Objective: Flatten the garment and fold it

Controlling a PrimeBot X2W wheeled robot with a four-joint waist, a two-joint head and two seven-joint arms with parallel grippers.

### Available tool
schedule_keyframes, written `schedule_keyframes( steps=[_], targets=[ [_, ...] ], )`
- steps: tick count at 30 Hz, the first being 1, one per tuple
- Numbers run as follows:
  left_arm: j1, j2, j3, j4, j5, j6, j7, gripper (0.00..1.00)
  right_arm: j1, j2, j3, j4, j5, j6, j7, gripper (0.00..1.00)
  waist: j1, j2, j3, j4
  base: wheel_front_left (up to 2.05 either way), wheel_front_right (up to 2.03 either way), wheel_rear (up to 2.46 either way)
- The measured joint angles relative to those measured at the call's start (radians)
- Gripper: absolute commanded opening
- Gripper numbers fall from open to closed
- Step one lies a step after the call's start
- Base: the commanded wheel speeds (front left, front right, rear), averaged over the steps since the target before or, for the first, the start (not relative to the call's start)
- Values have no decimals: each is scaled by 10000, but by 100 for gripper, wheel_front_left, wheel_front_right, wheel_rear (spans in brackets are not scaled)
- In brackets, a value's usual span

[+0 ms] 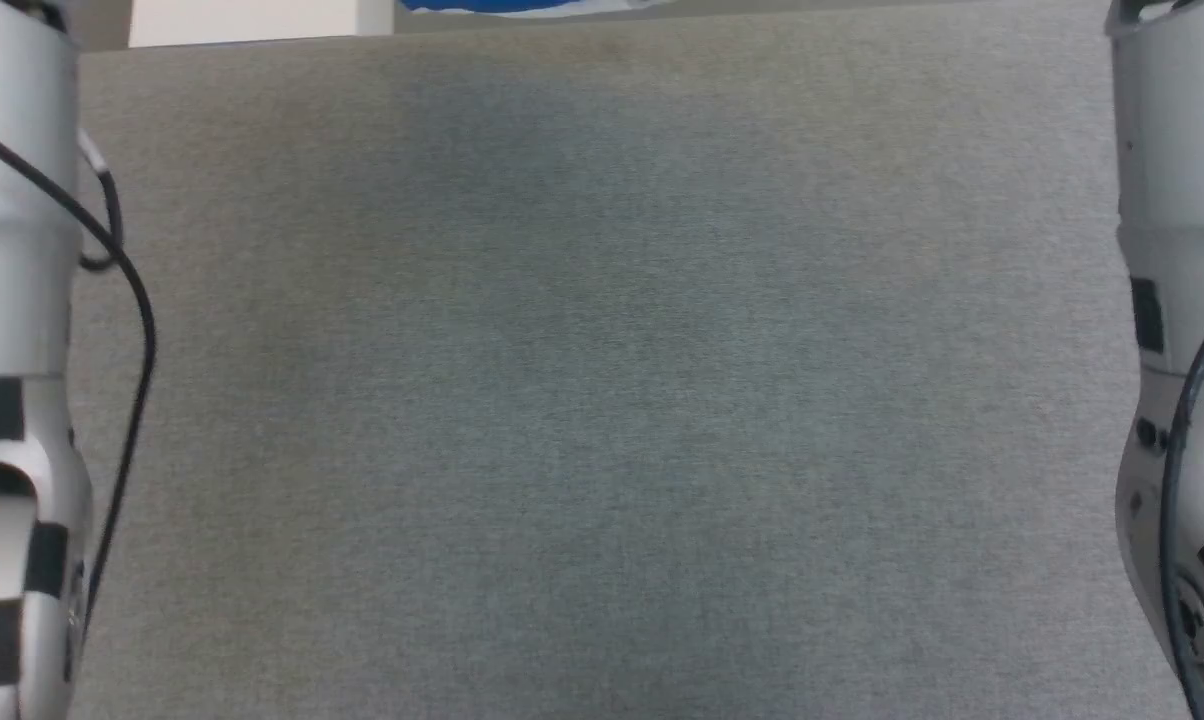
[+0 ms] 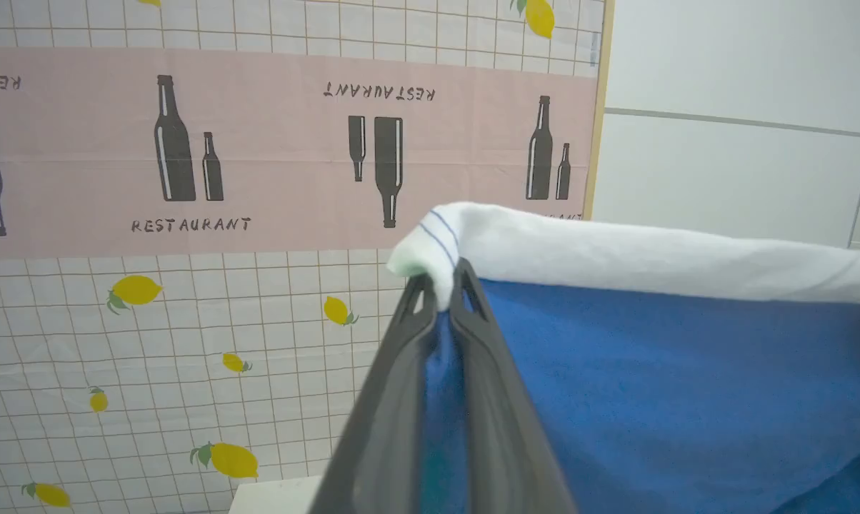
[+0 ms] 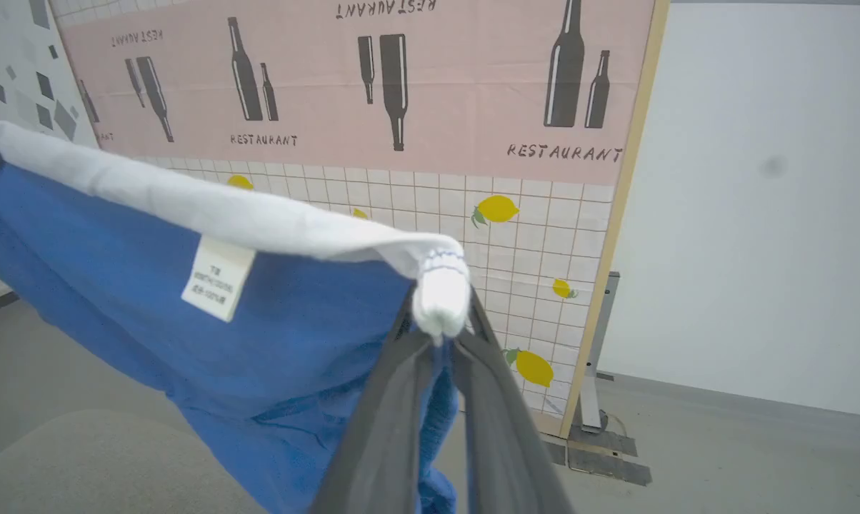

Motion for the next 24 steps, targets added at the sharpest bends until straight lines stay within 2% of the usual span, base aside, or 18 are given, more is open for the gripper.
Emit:
schedule_keyframes(
  steps=[3, 7, 12, 14, 18, 24],
  targets=[
    [648, 4, -130, 67, -94, -105, -272, 0, 499, 0, 194, 98, 385, 0, -221, 0, 0, 0, -10, 175, 0, 0, 0],
    [1934, -10, -268, 36, -347, -201, -700, 0, 1930, -123, 660, -146, 1187, 0, -362, 0, 0, 0, -160, 323, 0, 0, 0],
    [3774, -81, -194, -456, -752, -234, -1168, 0, 4207, -545, 1396, -1267, 2230, 0, -186, 0, -1, 0, -532, 397, 0, 0, 0],
    [4806, -67, -102, -867, -976, -201, -1279, 0, 5359, -569, 1438, -1829, 3030, -2, 184, 0, -1, 0, -742, 402, 0, 0, 0],
    [6911, 31, 251, -1904, -1179, 357, -1396, 0, 7199, -779, 1601, -3051, 3670, 0, 782, 0, -1, 0, -1156, 354, 0, 0, 0],
    [10274, 84, 819, -3653, -1820, 1459, -1078, 0, 10055, -1072, 1720, -4619, 4255, 4, 2094, 0, -2, 0, -1878, 277, 0, 0, 0]
  ],
)
